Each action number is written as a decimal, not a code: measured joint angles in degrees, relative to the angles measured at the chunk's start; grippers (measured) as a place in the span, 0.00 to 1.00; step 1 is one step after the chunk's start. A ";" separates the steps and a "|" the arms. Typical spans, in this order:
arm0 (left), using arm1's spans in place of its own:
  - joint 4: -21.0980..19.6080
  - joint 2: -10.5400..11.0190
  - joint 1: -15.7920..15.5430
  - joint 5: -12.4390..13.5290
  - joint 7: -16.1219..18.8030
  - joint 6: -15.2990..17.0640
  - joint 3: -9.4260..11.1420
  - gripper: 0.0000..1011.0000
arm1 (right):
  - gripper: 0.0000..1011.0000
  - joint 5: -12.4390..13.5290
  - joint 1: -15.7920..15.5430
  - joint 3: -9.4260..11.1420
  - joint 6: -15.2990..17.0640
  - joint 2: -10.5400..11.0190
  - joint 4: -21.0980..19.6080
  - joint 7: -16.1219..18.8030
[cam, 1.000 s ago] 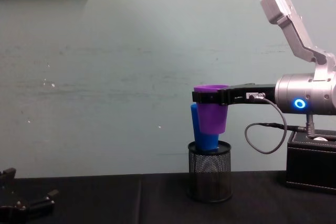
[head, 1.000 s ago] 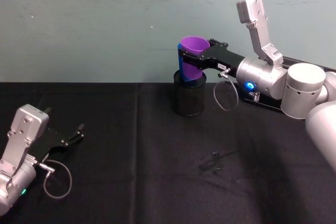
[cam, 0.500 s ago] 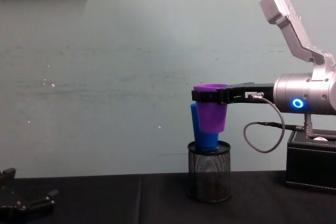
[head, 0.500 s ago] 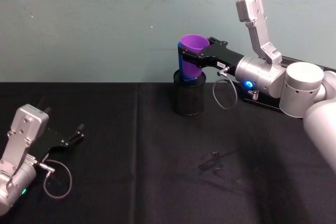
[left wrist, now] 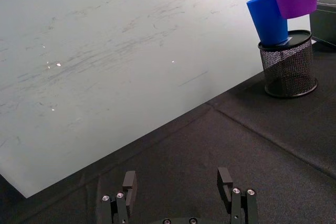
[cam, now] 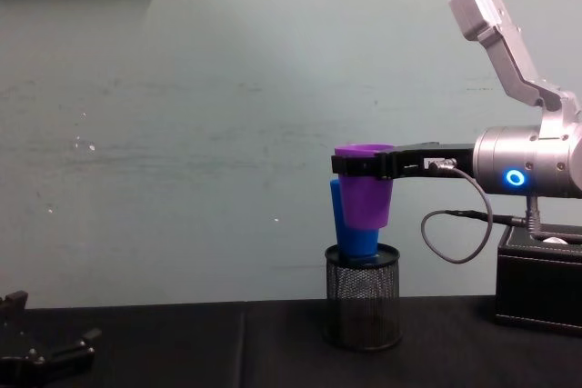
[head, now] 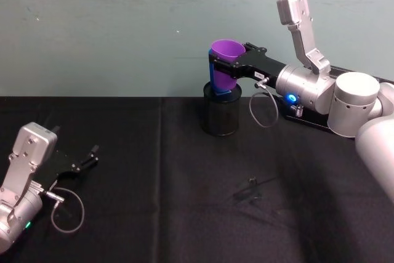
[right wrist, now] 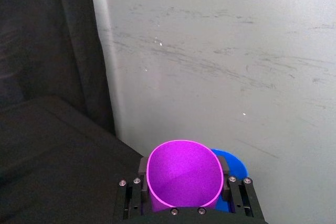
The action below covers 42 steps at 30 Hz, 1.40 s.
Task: Pick up one cup with a gripper and tap it against the other cup.
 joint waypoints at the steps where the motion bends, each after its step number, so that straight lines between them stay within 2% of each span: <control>1: 0.00 0.00 0.00 0.00 0.00 0.00 0.00 0.99 | 0.73 0.00 0.00 -0.01 0.00 0.00 0.00 0.00; 42: 0.00 0.00 0.00 0.00 0.00 0.00 0.00 0.99 | 0.73 0.01 -0.07 -0.09 0.00 0.05 -0.10 -0.09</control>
